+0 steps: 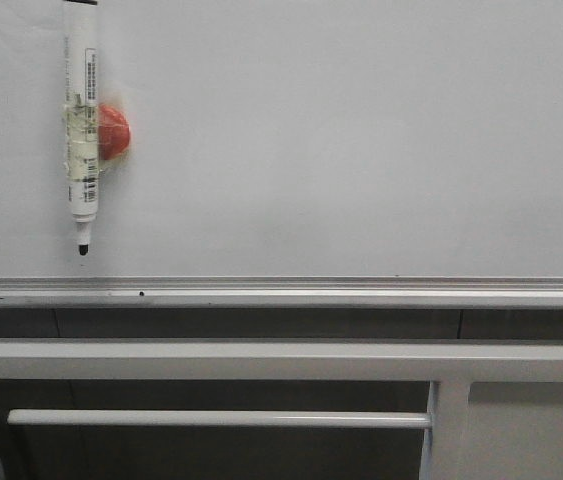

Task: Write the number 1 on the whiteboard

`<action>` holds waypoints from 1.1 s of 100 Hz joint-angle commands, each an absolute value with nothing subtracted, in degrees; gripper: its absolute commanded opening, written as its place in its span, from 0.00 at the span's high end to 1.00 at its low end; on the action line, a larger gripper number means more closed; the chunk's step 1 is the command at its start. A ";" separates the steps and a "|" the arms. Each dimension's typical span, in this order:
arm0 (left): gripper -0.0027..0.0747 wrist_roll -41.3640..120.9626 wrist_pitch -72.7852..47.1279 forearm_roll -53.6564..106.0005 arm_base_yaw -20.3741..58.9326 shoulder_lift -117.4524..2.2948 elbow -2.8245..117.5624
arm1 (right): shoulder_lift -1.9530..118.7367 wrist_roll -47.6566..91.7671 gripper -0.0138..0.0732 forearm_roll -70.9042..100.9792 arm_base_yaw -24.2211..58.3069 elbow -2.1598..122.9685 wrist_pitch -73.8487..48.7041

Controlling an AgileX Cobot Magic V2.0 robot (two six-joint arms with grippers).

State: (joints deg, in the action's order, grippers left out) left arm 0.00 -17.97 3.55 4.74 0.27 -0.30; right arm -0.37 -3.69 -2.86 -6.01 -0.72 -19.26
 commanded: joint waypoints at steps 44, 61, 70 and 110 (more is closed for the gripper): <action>0.99 -0.38 -9.38 4.02 5.23 1.63 -0.68 | -1.43 -3.15 0.91 -2.92 -5.89 -2.26 -18.42; 0.99 -0.38 -5.60 4.92 5.23 1.63 -0.68 | -1.43 -3.15 0.91 -4.14 -5.89 -2.26 -18.07; 0.99 -0.38 -2.57 8.10 5.23 1.63 -0.68 | -1.43 -3.15 0.91 -1.15 -5.89 -2.26 -14.62; 0.99 0.00 14.79 13.52 5.23 1.63 -0.68 | -1.43 -3.15 0.91 -2.53 -5.89 -2.26 -4.13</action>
State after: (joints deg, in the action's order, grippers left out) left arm 0.00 8.27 12.99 4.74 0.27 -0.30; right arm -0.37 -3.47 3.97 -6.01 -0.92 -10.45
